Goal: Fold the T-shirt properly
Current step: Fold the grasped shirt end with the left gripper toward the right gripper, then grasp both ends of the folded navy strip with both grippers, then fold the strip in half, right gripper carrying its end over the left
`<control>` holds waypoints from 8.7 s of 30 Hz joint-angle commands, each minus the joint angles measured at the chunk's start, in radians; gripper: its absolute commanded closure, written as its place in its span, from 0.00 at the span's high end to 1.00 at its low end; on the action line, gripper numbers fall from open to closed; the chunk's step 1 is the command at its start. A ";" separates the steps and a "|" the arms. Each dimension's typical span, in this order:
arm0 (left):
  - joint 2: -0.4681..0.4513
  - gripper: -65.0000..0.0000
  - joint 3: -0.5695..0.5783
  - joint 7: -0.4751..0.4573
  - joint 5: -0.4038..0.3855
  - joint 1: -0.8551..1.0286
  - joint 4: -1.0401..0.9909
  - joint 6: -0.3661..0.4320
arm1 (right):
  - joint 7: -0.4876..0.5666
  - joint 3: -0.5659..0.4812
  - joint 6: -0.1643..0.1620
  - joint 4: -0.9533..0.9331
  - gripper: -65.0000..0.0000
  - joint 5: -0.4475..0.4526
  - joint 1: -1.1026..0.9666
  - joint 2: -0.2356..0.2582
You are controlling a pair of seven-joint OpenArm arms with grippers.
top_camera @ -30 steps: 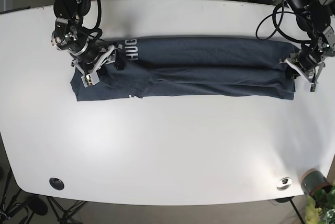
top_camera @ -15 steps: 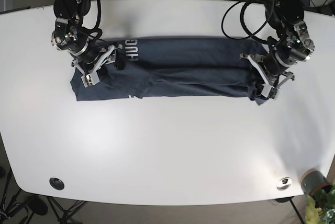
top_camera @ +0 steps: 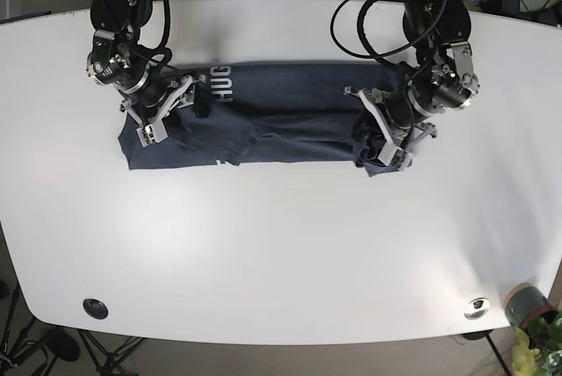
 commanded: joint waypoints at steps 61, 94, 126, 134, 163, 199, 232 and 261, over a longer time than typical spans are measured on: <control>-0.144 0.00 -0.092 -0.136 -0.018 -0.005 -0.138 -0.016 | -0.316 0.378 -0.056 0.120 0.77 0.324 0.183 0.040; -0.205 0.00 -0.091 -0.211 -0.018 -0.013 -0.184 -0.055 | -0.325 0.309 -0.059 -0.090 0.75 0.453 0.114 -0.019; -0.184 0.00 0.035 -0.279 -0.017 -0.021 -0.403 -0.048 | -0.282 0.305 -0.058 0.059 0.00 0.273 0.111 0.023; -0.158 0.00 0.041 -0.286 -0.017 -0.037 -0.452 -0.048 | -0.284 0.236 -0.050 0.247 0.00 0.276 0.054 0.027; -0.016 0.00 0.149 -0.286 0.180 -0.096 -0.532 -0.049 | -0.233 -0.159 -0.048 0.379 0.00 0.342 0.064 -0.068; -0.019 0.00 0.149 -0.286 0.177 -0.091 -0.534 -0.054 | -0.061 -0.367 -0.070 0.043 0.56 0.341 0.195 -0.089; -0.187 0.00 -0.054 -0.282 -0.078 -0.019 -0.296 -0.055 | -0.057 -0.318 -0.165 0.152 0.61 0.341 0.108 -0.008; -0.245 0.00 -0.108 -0.282 -0.087 0.032 -0.300 -0.055 | -0.055 -0.350 -0.165 0.079 0.61 0.342 0.113 -0.071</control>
